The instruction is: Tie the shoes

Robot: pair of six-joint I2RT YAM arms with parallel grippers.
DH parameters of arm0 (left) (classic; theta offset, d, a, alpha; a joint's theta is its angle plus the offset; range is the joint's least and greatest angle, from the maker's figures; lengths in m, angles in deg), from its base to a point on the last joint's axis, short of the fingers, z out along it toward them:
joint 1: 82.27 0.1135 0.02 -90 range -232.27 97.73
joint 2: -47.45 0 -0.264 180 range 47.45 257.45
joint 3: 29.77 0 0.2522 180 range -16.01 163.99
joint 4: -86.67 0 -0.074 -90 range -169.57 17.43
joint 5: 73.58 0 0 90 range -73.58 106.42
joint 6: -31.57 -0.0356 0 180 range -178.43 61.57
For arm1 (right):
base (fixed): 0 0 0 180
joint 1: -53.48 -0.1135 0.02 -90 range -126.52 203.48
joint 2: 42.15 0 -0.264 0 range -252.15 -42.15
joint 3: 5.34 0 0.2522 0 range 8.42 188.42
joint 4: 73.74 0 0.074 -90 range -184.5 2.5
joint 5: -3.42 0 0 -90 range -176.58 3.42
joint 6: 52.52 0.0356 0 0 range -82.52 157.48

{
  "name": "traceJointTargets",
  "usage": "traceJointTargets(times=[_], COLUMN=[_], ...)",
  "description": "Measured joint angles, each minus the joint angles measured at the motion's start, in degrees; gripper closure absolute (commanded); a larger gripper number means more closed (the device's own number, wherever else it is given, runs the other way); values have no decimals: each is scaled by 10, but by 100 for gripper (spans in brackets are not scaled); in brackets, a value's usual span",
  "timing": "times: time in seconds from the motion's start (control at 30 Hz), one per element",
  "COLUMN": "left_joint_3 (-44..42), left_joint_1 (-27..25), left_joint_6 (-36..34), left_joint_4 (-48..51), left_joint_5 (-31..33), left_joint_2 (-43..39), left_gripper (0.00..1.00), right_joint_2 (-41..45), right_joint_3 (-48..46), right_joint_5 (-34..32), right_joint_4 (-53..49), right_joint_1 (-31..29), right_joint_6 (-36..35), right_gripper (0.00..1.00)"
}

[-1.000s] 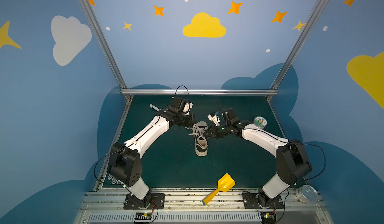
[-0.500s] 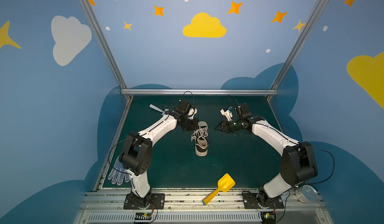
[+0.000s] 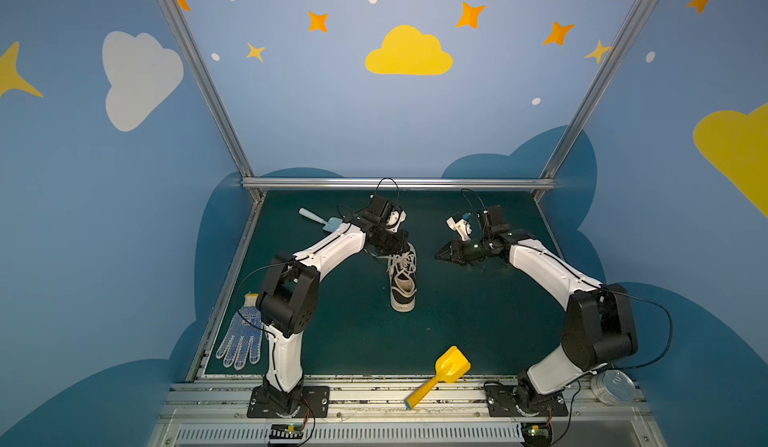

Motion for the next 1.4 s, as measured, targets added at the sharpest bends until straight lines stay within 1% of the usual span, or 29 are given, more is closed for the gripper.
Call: traceJointTargets(times=[0.2,0.33,0.57,0.7,0.73,0.77,0.8,0.87,1.13,1.3,1.4], left_joint_3=[14,30,45,45,46,46,47,47,47,47,47], left_joint_1=[-2,-4,-6,-6,-5,-5,-5,-5,10,23,27], left_joint_6=[-3,-3,-3,-3,-3,-4,-5,-4,-4,-7,-8], left_joint_4=[-11,-17,-17,-16,-16,-16,-16,-16,-15,-13,-13], left_joint_5=[-16,-29,-27,-21,-21,-20,-20,-18,-17,-20,-24], left_joint_2=[14,40,88,94,94,94,94,94,94,93,93], left_gripper=[97,97,97,96,95,87,81,79,60,59,59], right_joint_2=[-1,-5,-30,-38,-40,-43,-45,-51,-83,-107,-121], right_joint_3=[0,1,13,16,17,18,19,21,39,57,64], right_joint_5=[5,6,8,12,13,15,16,18,23,26,28], right_joint_4=[0,2,2,3,4,4,5,4,9,19,25], right_joint_1=[6,10,13,13,13,13,13,12,-2,-11,-16], right_joint_6=[0,1,3,6,7,8,10,14,23,37,49], right_gripper=[84,84,84,84,84,83,83,82,80,79,75])
